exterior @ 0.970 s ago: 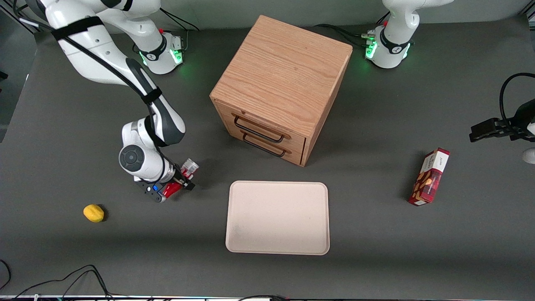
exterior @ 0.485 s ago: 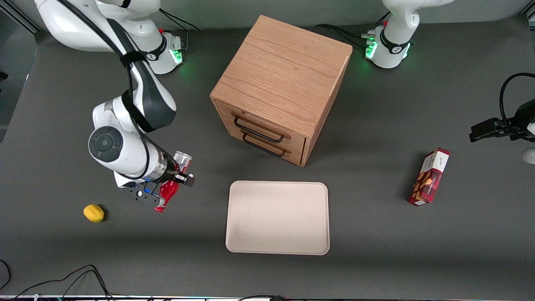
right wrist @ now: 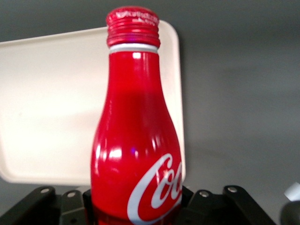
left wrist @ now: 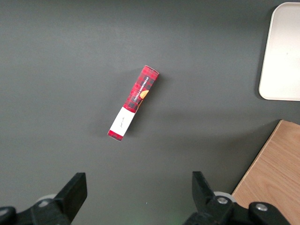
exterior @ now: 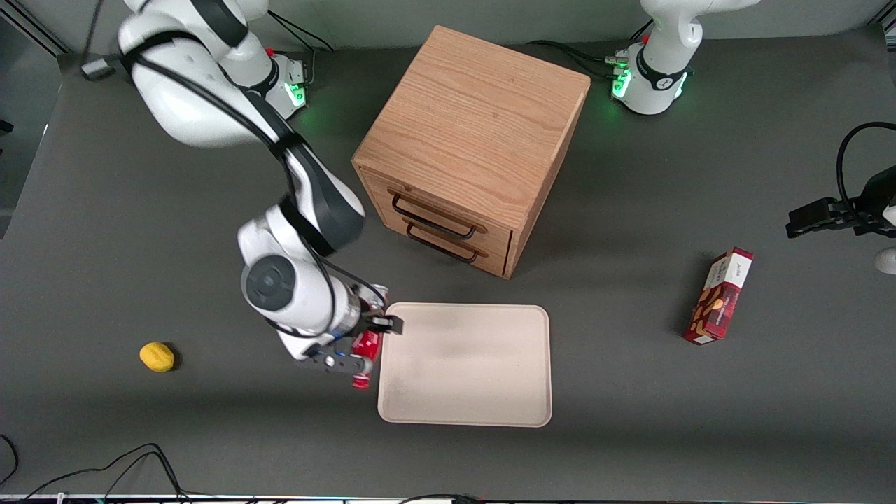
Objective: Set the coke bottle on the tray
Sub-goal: 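Lift the bottle and carry it over the cream tray, then lower the bottle onto the tray and open the right gripper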
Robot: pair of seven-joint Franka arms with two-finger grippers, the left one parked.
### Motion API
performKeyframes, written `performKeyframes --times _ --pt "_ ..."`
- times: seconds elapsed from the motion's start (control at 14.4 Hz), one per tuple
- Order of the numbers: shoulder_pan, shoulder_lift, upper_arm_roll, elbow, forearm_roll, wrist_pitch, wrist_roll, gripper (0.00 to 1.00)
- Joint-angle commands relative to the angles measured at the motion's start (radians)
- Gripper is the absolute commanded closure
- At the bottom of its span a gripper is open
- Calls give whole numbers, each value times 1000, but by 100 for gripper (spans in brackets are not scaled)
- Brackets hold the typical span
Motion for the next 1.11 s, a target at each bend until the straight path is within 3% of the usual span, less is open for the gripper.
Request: performKeyframes --times 0.0,0.35,0.42,0.49,1.04 --pt "21 127 4 102 -39 76 -27 100" --pt "31 201 4 100 -65 174 -10 100" --pt "33 201 4 98 -66 174 -7 73" --pt "37 201 3 97 -69 176 -7 1" --pt "38 200 1 92 -99 174 -7 0"
